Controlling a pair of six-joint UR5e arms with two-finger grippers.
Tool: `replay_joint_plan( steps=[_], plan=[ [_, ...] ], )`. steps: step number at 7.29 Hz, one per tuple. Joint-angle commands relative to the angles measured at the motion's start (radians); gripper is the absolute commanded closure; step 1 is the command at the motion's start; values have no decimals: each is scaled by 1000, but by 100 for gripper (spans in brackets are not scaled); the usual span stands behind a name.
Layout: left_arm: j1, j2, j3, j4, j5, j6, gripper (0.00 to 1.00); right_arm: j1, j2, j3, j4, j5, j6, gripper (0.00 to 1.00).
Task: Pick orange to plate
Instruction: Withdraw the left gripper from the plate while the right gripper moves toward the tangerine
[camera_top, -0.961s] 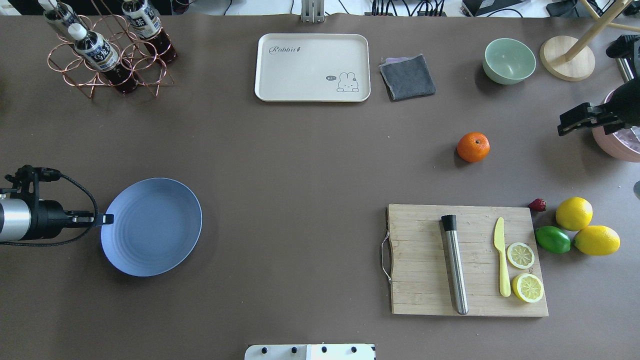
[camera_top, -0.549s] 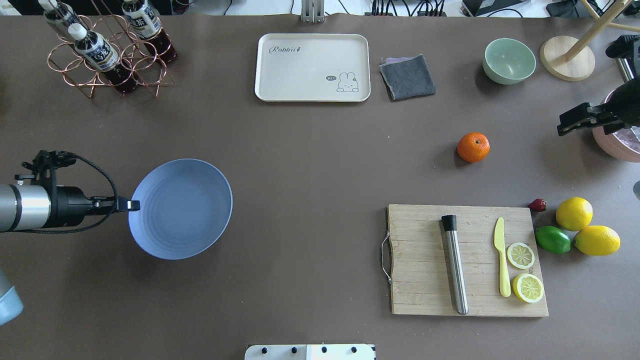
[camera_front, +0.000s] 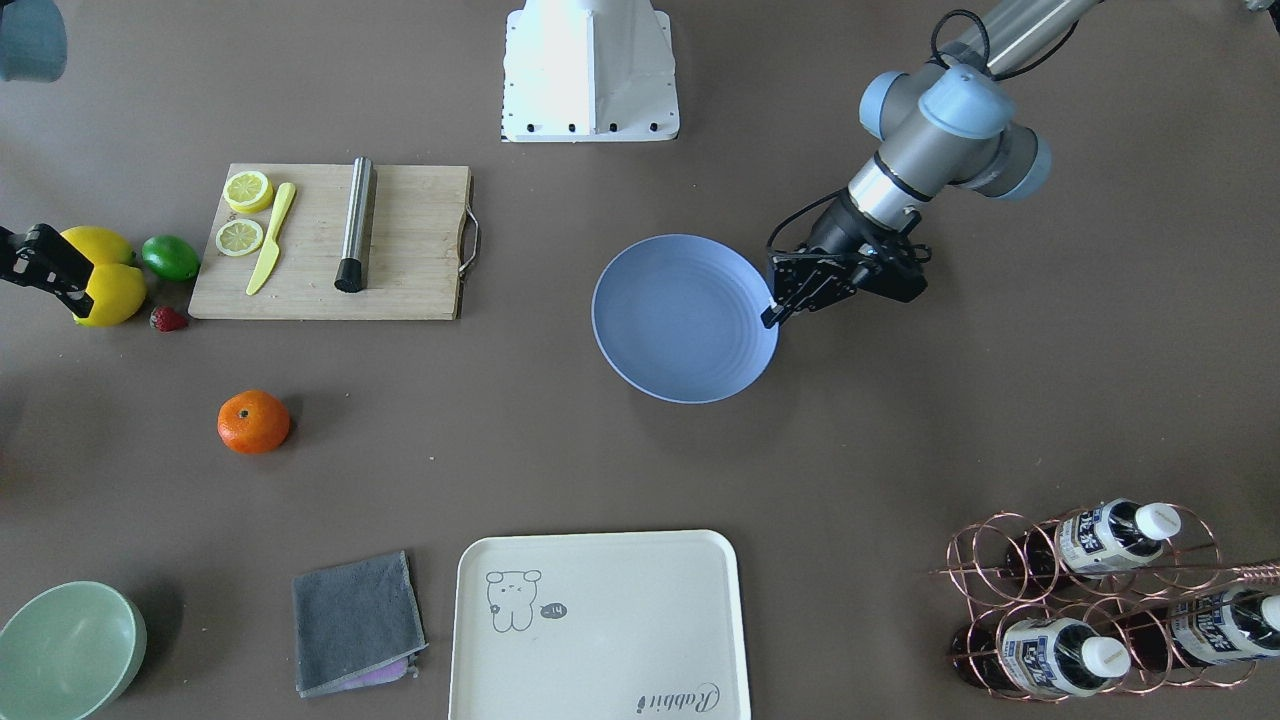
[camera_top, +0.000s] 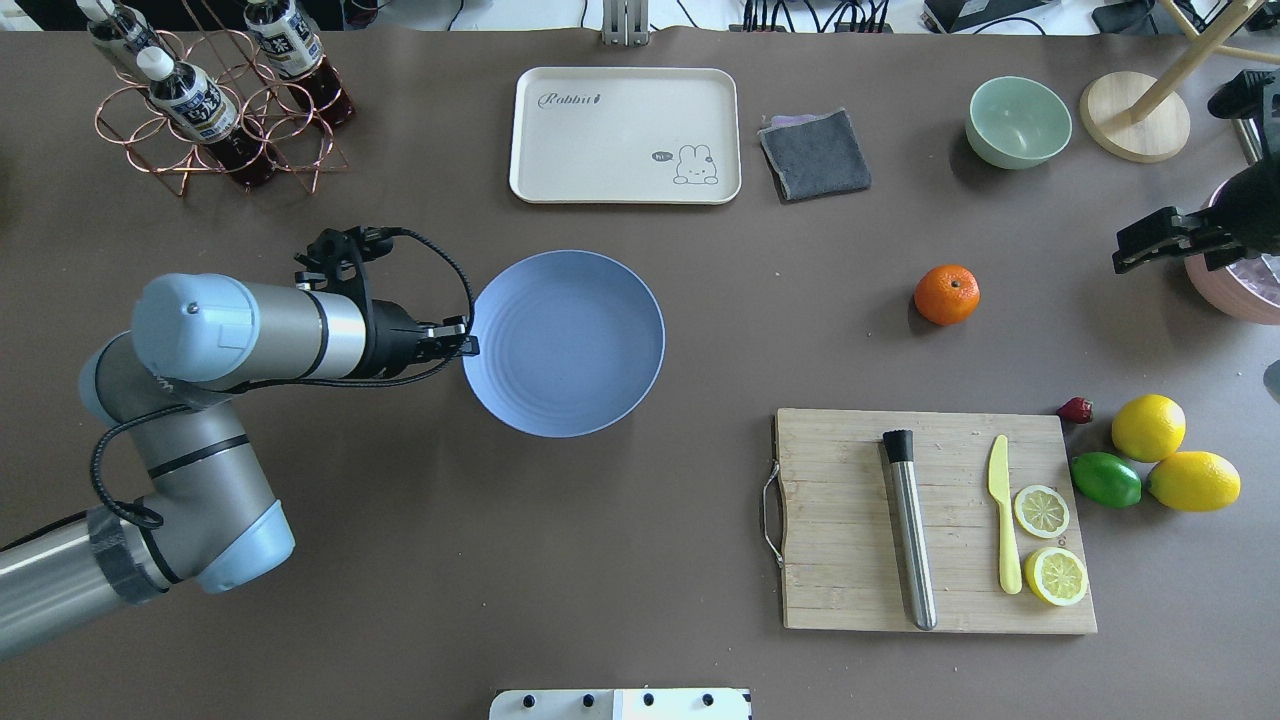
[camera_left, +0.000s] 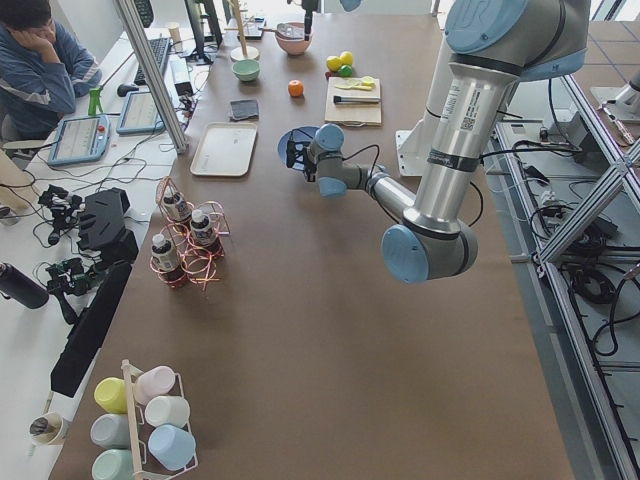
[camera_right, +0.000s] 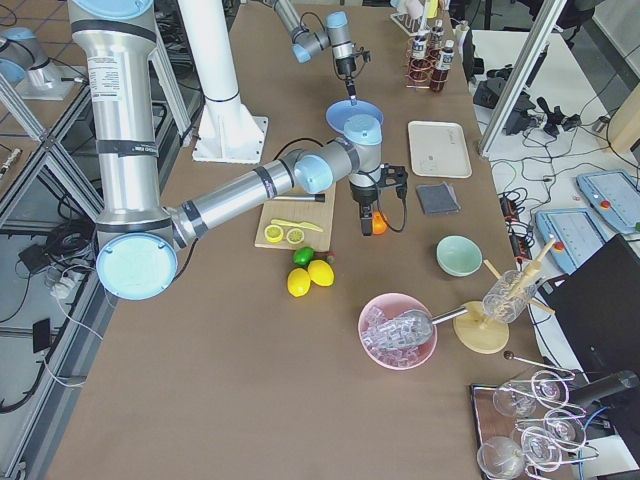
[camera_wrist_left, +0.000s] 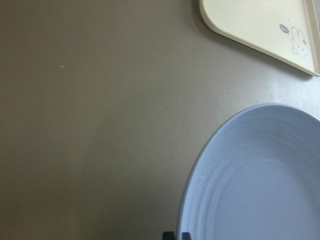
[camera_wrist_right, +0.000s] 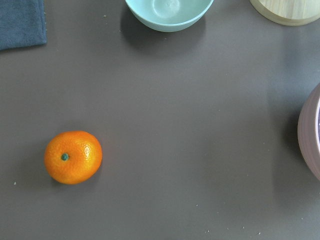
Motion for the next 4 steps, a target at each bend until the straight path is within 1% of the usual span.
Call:
replay_joint_plan(
  steps=[1,2,3,4],
  plan=[
    [29,-139,119,80,81,3,100,-4,9,-9,0,0,0,0],
    [30,-160,153,80,86,6,100,-4,9,-10,0,0,0,0],
    [29,-160,152,78,83,7,100,-6,9,-10,0,1,0,0],
    [58,-154,155,80,89,30,3,-8,11,-12,0,0,0,0]
  ],
)
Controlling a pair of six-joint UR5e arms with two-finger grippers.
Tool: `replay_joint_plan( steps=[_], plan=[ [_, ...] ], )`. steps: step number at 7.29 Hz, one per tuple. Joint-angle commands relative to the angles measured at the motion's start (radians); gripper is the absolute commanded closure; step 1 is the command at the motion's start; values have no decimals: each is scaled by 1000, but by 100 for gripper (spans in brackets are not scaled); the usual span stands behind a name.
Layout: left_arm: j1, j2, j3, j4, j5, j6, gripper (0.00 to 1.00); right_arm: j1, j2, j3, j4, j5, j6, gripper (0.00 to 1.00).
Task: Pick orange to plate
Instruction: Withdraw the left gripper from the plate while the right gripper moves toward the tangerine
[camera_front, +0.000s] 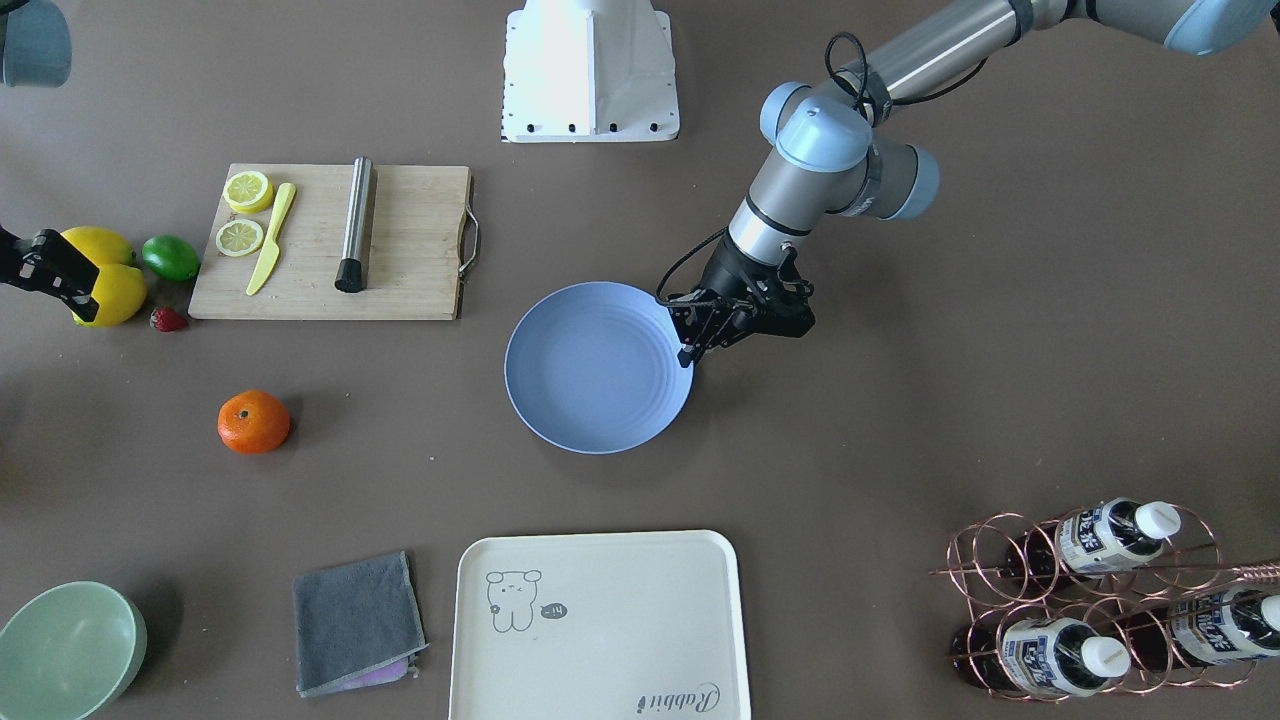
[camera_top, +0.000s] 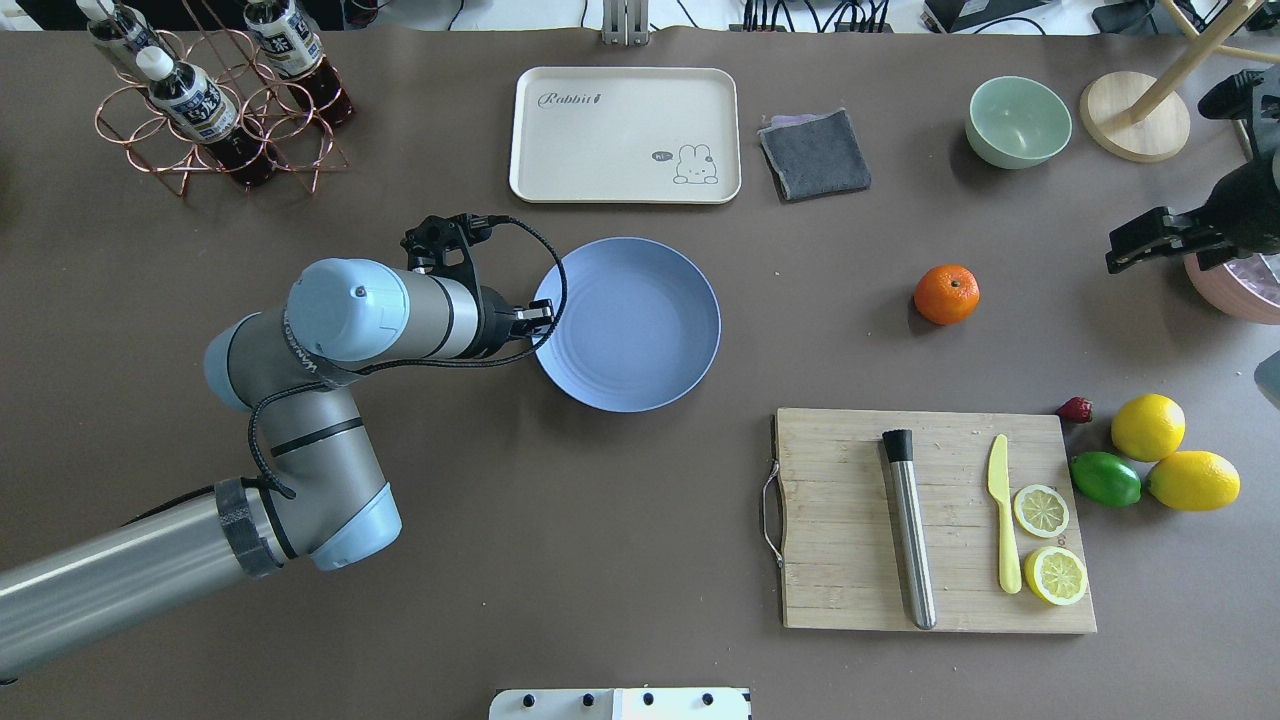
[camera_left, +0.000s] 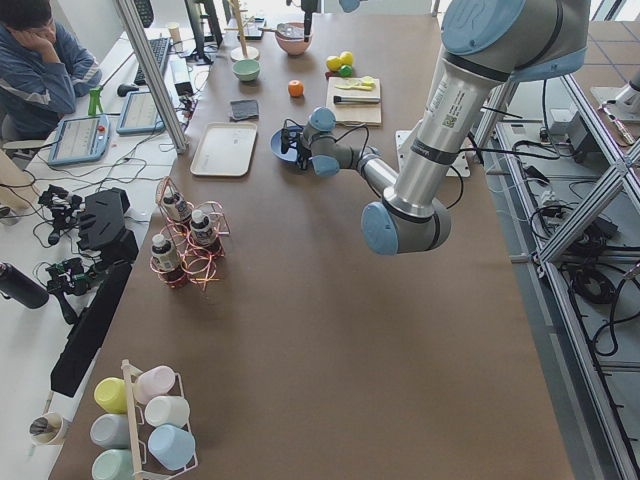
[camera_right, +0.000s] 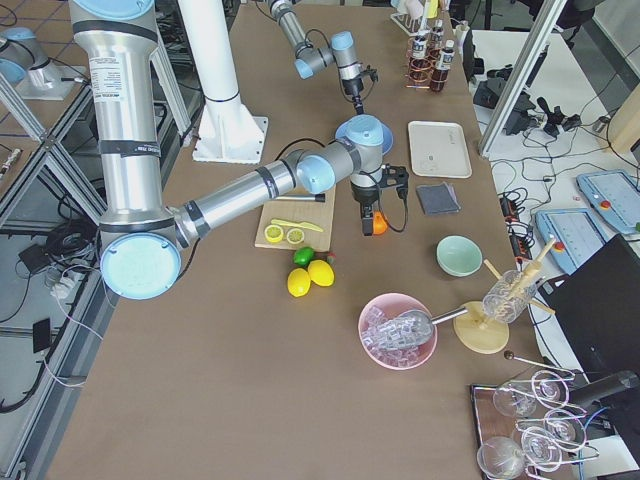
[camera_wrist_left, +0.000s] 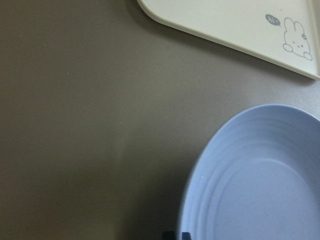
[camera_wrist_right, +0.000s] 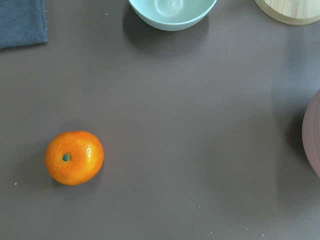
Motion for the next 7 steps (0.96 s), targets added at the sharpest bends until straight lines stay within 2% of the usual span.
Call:
replay_joint_plan(
  steps=[1,2,3,5,6,7],
  plan=[
    [23,5,-16,2,4,36,2,-3,3,-2,0,-1,0,0],
    [-1,34,-58,5,-2,39,2,-14,9,-6,2,-1,2,0],
    [-37,113,-141,12,-34,74,2,-20,35,-15,0,1,5,0],
    [-269,340,-275,15,-297,250,2,-54,115,-60,0,-2,3,0],
    [-410,463,-291,15,-399,448,2,-61,121,-66,0,-2,5,0],
    [-575,569,-267,23,-507,736,2,-63,121,-66,0,-4,6,0]
  ],
)
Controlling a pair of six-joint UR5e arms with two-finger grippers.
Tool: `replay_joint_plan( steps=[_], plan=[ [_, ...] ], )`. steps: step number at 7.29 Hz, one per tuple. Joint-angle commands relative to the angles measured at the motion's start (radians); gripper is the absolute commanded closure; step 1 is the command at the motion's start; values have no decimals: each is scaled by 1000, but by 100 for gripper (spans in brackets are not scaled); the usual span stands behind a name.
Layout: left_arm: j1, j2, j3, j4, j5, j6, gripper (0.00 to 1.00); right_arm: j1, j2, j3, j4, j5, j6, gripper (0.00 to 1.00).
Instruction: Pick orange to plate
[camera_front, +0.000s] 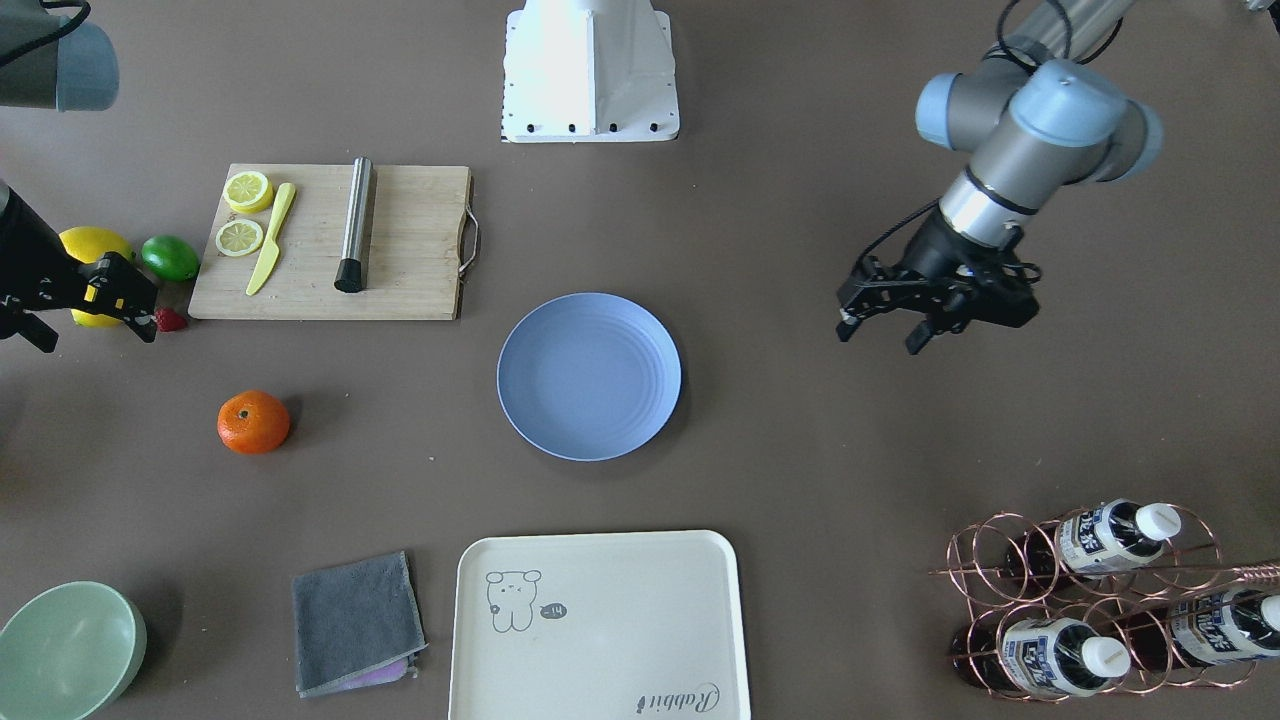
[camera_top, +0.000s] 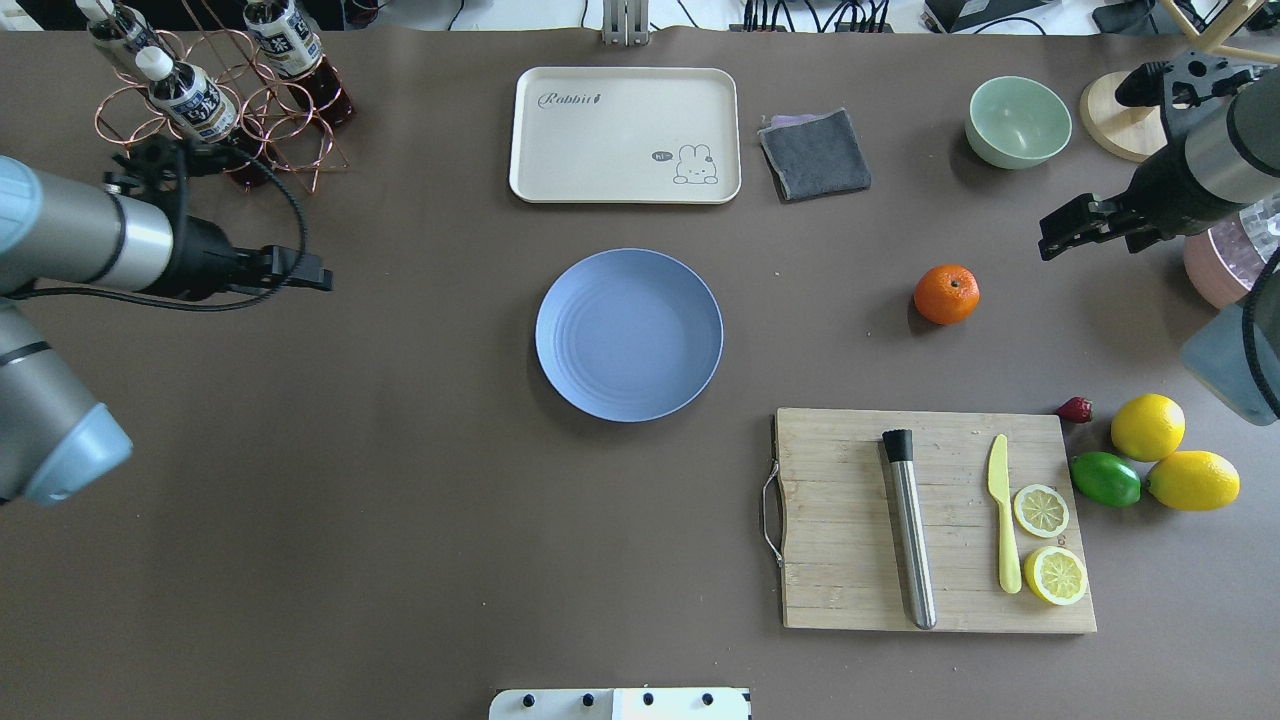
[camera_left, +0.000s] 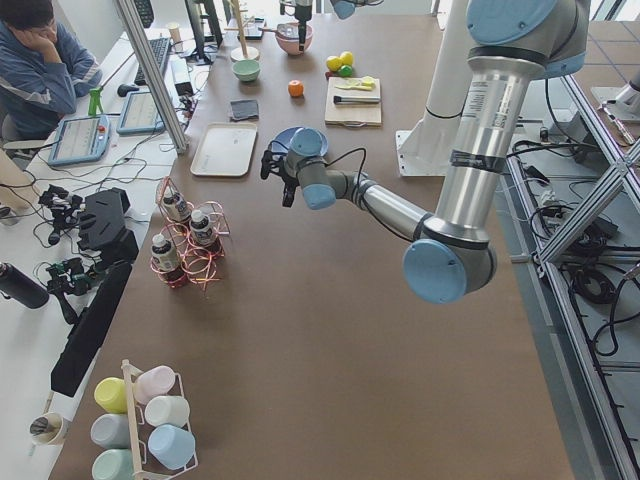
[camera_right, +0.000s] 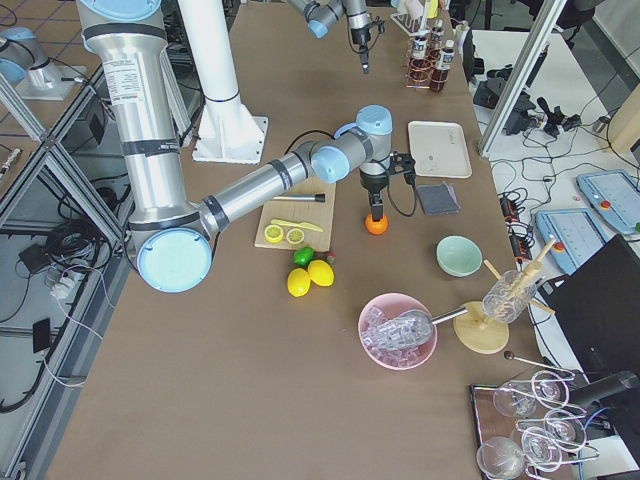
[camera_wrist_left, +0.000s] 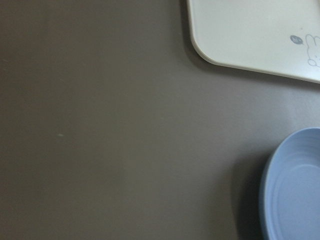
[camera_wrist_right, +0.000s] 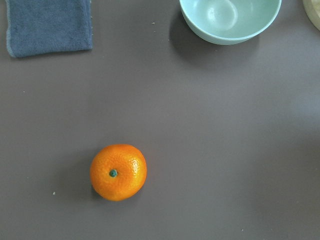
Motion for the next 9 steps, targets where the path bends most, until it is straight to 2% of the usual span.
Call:
replay_joint_plan(
  steps=[1,2,3,4,5,6,7,8,9],
  plan=[
    [-387,167,44,125,-226,581,2,-11,9,-7,0,-10,6,0],
    [-498,160,48,329,-236,861,2,-17,9,-9,0,-14,6,0],
    [-576,111,45,584,-239,1097,2,-17,9,-12,0,-12,6,0],
    [-624,45,45,800,-223,1259,2,-17,9,-15,0,-12,6,0],
    [-638,46,68,924,-131,1328,2,-17,7,-18,0,-12,5,0],
    [-643,58,104,945,-52,1331,2,-17,7,-26,0,-12,5,0],
    [-678,118,109,916,-58,1330,2,-17,7,-32,2,-12,5,0],
    [-695,168,105,846,-102,1327,2,-19,4,-33,0,-12,6,0],
    [-695,182,111,833,-171,1324,2,-20,3,-62,15,-12,8,2]
  ],
)
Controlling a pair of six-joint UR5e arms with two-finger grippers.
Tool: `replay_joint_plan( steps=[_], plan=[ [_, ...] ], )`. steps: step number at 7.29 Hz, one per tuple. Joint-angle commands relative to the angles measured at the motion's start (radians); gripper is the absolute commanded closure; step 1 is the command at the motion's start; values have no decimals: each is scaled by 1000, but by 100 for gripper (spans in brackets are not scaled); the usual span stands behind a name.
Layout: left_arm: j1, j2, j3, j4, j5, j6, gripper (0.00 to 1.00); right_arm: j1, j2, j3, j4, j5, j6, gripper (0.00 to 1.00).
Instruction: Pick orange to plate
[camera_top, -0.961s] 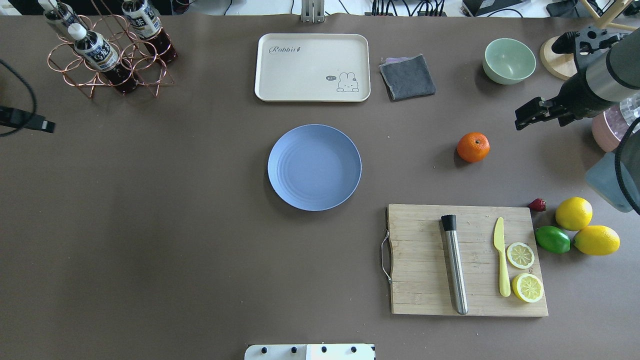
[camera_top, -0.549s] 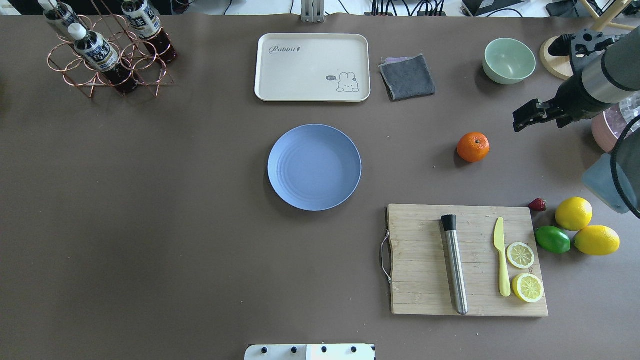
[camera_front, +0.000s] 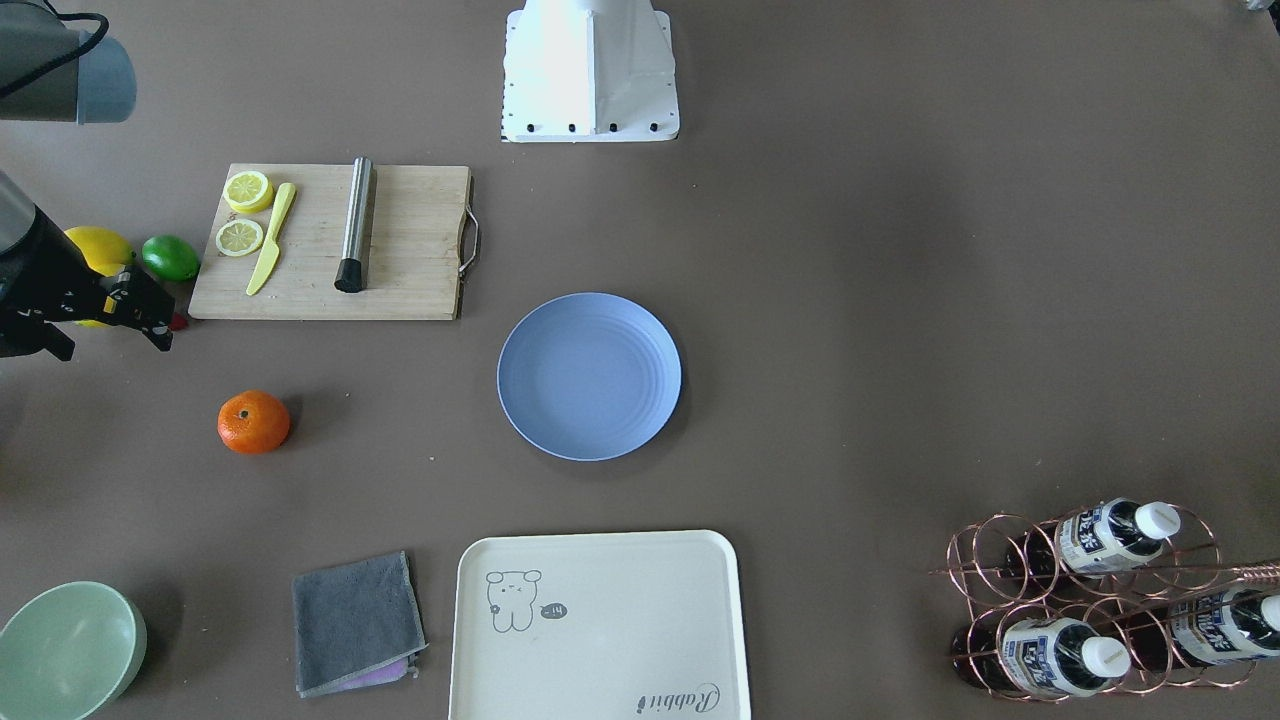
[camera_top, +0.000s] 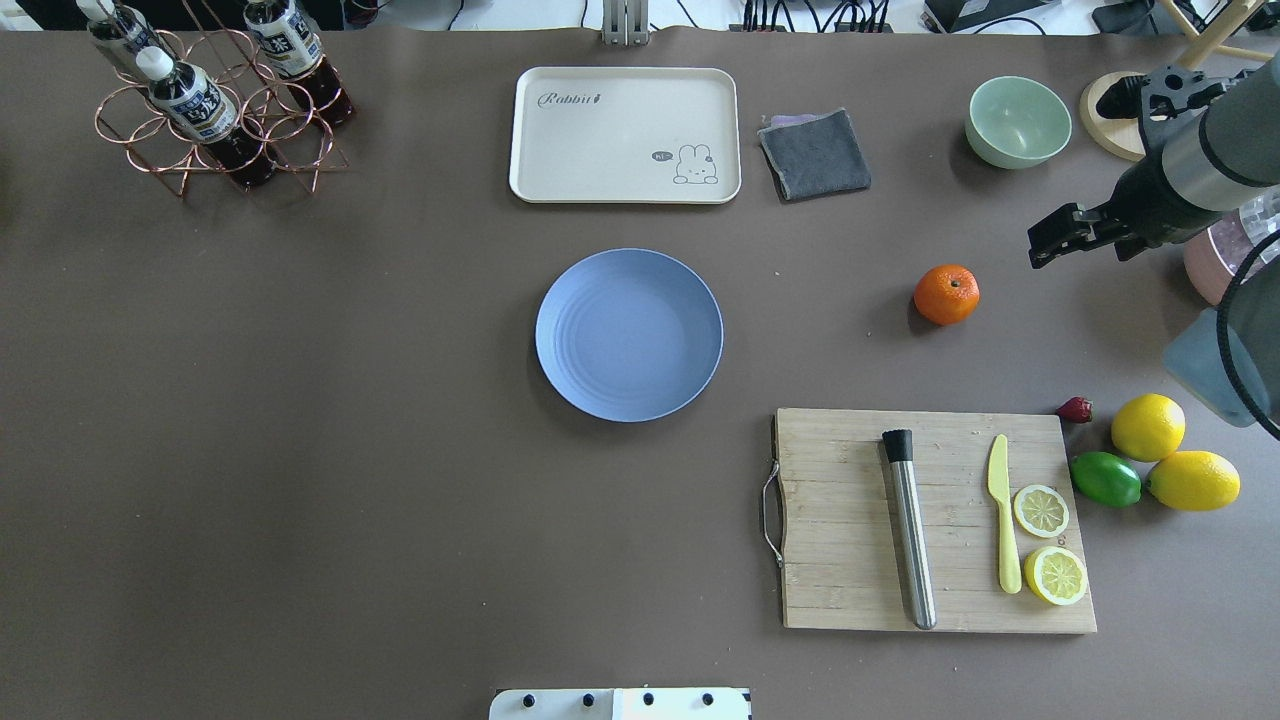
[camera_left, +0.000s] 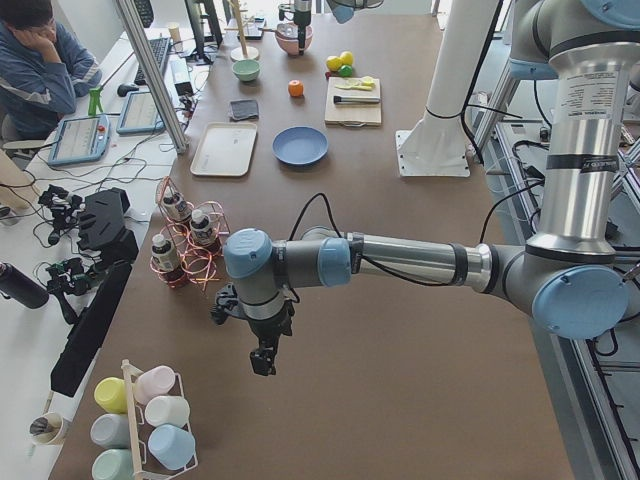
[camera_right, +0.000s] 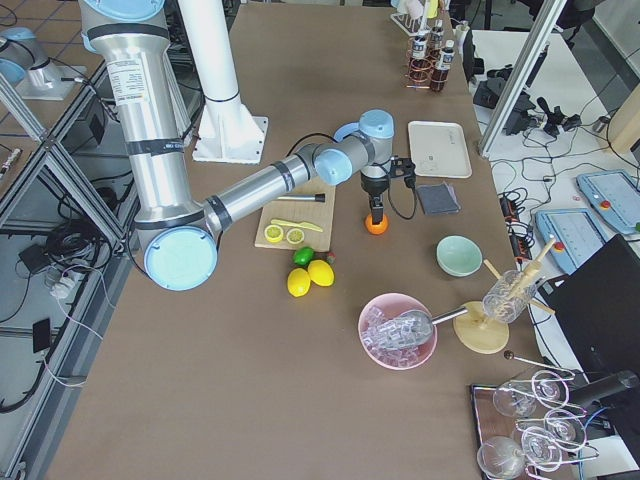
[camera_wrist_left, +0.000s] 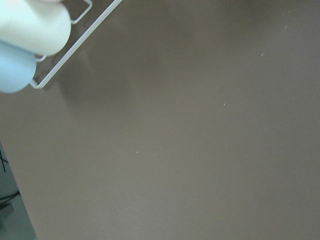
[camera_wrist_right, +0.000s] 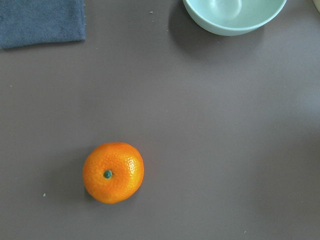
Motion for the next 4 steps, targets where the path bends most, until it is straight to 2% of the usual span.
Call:
replay_joint_plan(
  steps=[1,2,3,4],
  plan=[
    [-11,34,4,-33,-69,-1,2,-20,7,-79,88,-2,35,3],
    [-11,34,3,-33,-72,-1,2,-62,59,-154,190,-12,166,5],
    [-11,34,3,-32,-73,0,2,-121,111,-207,213,-59,248,6],
    [-9,34,3,-32,-73,0,2,-155,157,-257,213,-116,250,5]
  ],
)
